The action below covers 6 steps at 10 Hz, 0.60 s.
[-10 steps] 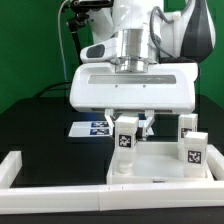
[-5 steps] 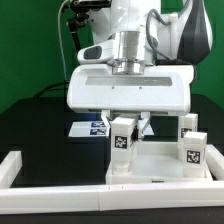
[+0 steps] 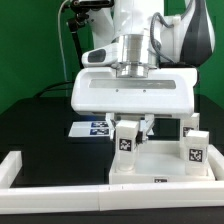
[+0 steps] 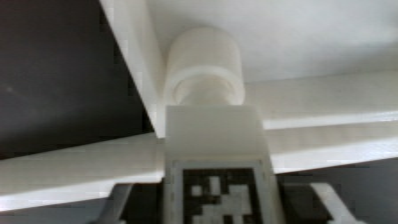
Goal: Assemble square table
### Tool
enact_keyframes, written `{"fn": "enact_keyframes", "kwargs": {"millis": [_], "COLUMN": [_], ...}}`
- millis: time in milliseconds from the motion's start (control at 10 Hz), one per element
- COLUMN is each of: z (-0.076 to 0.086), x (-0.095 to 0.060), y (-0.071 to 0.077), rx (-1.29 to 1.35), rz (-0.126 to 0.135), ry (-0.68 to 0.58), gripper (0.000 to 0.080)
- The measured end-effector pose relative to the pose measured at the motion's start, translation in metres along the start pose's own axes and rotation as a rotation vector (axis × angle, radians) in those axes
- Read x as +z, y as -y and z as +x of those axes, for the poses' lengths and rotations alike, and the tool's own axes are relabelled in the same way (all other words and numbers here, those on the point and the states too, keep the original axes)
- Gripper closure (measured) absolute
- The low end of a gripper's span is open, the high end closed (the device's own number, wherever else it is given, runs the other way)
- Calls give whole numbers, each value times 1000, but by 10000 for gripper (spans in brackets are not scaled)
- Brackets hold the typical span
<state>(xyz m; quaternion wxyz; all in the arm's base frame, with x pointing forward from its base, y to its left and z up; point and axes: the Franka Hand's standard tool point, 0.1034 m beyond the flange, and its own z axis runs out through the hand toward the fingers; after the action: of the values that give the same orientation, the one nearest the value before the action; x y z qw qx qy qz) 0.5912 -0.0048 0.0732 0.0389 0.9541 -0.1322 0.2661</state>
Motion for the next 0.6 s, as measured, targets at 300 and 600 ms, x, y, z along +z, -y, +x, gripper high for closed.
{"fn": "enact_keyframes", "kwargs": {"millis": [300, 600], "z": [0, 0], "x": [0, 0], "y": [0, 0], "rx": [0, 0], "rz": [0, 0], "ry": [0, 0], "gripper": [198, 153]}}
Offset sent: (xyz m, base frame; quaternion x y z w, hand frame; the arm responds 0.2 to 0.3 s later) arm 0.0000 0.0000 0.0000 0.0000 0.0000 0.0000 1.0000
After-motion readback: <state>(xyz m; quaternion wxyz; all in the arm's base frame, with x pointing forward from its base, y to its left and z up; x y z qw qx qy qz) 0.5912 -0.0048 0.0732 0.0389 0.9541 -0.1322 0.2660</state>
